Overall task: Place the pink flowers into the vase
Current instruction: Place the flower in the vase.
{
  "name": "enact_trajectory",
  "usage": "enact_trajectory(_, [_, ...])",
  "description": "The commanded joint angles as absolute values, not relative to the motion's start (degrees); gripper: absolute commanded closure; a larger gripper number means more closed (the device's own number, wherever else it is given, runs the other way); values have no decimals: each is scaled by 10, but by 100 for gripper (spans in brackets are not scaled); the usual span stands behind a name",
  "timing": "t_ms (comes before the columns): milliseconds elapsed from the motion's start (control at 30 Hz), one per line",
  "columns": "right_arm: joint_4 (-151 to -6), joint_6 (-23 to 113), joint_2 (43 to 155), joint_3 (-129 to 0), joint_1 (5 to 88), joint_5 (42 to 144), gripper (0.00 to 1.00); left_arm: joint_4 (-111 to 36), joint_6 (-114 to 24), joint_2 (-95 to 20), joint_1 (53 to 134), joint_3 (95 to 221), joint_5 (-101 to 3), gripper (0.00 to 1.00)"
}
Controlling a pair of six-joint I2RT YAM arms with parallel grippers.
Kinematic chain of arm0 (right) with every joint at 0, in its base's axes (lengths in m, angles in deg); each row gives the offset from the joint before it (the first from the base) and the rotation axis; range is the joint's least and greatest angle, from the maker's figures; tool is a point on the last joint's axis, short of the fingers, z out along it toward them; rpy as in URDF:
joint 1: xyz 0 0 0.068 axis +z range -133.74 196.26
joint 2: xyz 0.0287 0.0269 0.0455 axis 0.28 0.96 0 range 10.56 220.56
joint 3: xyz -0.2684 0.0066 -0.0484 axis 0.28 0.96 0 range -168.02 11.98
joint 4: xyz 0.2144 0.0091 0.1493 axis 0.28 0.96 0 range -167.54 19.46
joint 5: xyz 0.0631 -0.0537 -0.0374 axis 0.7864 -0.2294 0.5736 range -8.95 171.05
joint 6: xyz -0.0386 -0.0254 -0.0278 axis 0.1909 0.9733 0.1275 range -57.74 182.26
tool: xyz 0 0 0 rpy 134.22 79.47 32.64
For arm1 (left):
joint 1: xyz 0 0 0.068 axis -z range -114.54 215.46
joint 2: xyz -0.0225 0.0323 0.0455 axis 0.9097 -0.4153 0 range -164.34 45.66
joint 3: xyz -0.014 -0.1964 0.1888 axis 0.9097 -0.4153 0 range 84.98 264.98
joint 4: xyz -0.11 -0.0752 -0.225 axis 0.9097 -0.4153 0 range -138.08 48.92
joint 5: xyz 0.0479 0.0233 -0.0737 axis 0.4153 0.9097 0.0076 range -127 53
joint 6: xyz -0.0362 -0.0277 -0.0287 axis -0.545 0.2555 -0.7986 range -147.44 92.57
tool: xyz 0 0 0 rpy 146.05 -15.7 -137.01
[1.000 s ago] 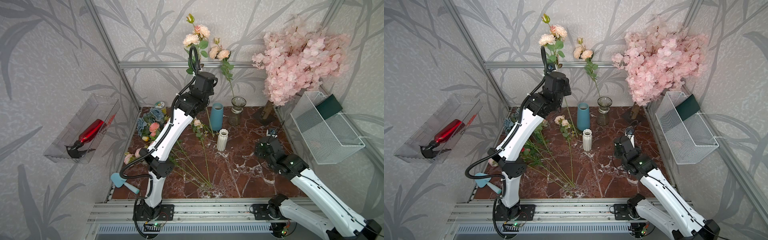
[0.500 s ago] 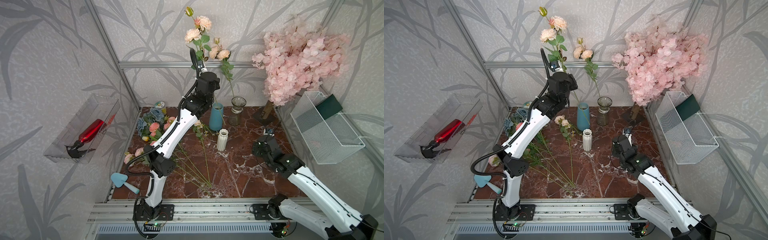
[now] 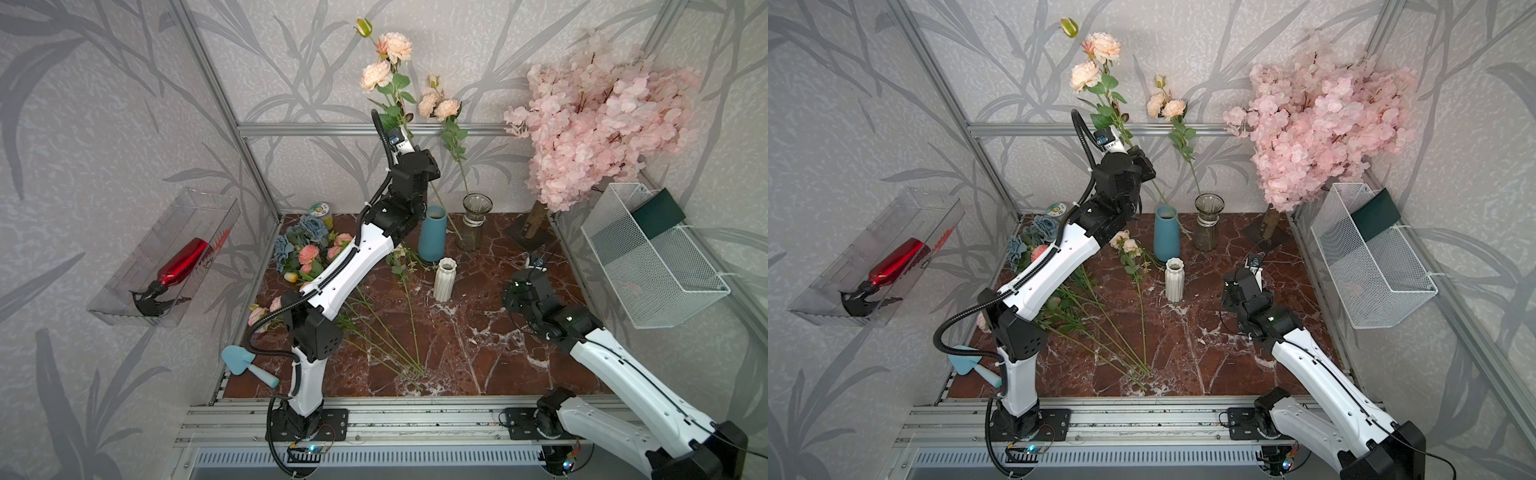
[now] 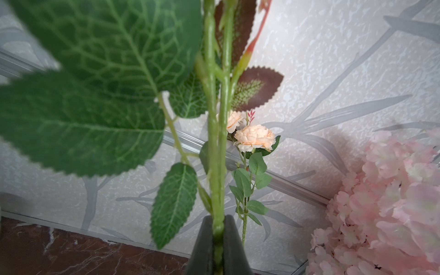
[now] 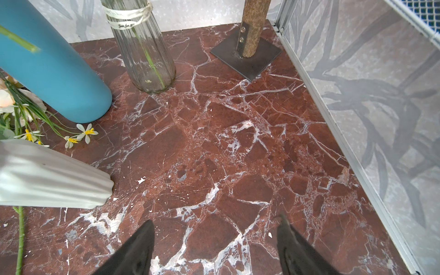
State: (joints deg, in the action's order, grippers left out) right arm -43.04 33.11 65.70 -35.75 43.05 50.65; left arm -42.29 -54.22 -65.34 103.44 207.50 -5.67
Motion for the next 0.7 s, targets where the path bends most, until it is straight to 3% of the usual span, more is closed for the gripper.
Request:
enact_trajectory(0, [-434, 318, 636, -348, 427, 512, 20, -320, -567, -596, 1035, 2012, -53, 100])
enact_trajectory(667, [-500, 324, 611, -312, 427, 521, 20, -256, -501, -752, 1041, 2176, -88, 100])
